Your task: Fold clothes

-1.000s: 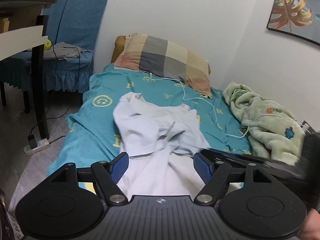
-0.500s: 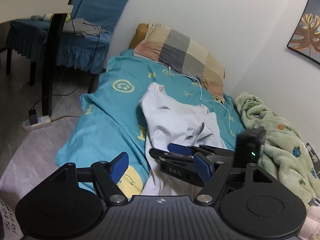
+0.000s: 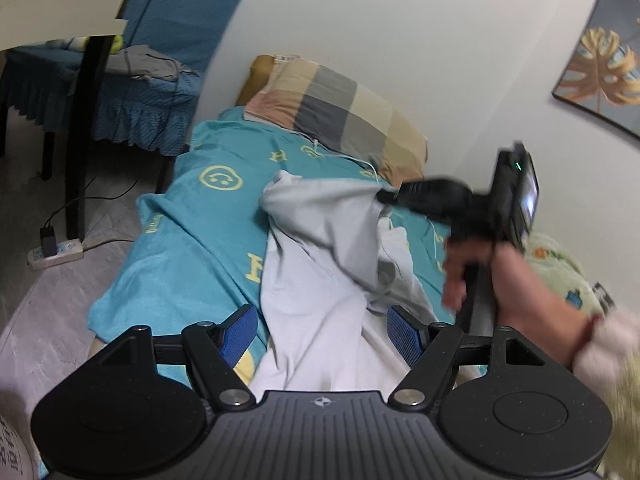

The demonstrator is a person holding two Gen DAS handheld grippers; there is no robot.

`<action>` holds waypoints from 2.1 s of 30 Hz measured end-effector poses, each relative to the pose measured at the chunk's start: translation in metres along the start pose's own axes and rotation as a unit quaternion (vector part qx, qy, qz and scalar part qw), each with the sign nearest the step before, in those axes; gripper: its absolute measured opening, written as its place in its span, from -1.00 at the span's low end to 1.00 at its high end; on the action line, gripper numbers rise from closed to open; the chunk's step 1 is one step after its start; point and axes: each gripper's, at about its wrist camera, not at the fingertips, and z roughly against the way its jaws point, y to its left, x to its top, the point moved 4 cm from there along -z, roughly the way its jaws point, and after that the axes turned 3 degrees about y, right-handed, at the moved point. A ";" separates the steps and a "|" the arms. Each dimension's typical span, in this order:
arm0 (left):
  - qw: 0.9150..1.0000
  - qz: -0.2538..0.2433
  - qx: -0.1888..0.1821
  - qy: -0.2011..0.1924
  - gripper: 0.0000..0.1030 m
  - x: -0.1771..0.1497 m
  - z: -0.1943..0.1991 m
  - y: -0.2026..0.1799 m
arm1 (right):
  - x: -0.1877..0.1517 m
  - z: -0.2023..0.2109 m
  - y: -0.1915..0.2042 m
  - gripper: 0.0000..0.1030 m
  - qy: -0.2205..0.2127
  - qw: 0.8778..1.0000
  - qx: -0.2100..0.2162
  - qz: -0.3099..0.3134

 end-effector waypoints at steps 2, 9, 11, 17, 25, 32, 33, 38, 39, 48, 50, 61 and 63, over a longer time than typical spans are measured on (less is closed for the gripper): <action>1.000 -0.002 -0.002 0.008 0.43 -0.003 -0.005 0.000 | 0.009 -0.014 -0.029 -0.92 -0.003 0.999 -0.027 -0.023; 0.999 -0.009 0.004 0.035 0.43 -0.012 -0.030 0.006 | -0.012 -0.071 -0.099 -0.92 0.029 0.994 -0.085 -0.058; 0.999 -0.010 0.006 0.044 0.43 -0.014 -0.037 0.007 | -0.022 -0.079 -0.105 -0.92 0.035 0.994 -0.083 -0.060; 0.998 -0.028 0.015 0.057 0.43 -0.019 -0.047 0.004 | -0.031 -0.072 -0.114 -0.86 0.040 0.993 -0.060 -0.090; 0.997 -0.059 0.006 0.048 0.43 -0.020 -0.033 -0.016 | -0.032 0.031 -0.086 0.27 0.015 0.995 -0.028 -0.092; 0.995 -0.087 0.011 0.042 0.43 -0.029 -0.011 -0.041 | -0.065 0.178 -0.029 0.28 0.014 0.997 -0.023 -0.067; 0.995 -0.093 0.016 0.042 0.43 -0.031 -0.008 -0.044 | -0.072 0.198 -0.020 0.28 0.018 0.997 -0.016 -0.067; 0.992 -0.102 0.049 0.059 0.43 -0.042 0.009 -0.049 | -0.119 0.275 0.012 0.28 0.040 0.998 -0.021 -0.034; 0.991 -0.106 0.055 0.067 0.43 -0.044 0.012 -0.051 | -0.128 0.285 0.013 0.28 0.042 0.998 -0.032 -0.028; 0.964 -0.152 0.127 0.179 0.39 -0.074 0.049 -0.048 | -0.164 0.312 -0.013 0.28 0.055 0.992 -0.035 -0.106; 0.952 -0.170 0.152 0.204 0.39 -0.083 0.057 -0.042 | -0.164 0.310 -0.015 0.28 0.054 0.992 -0.024 -0.114; 0.919 -0.139 0.175 0.324 -0.95 -0.118 0.044 -0.029 | -0.168 0.304 -0.028 0.28 0.067 0.985 0.010 -0.156; 0.919 -0.167 0.178 0.309 -0.97 -0.118 0.049 -0.042 | -0.170 0.304 -0.034 0.28 0.070 0.982 0.011 -0.173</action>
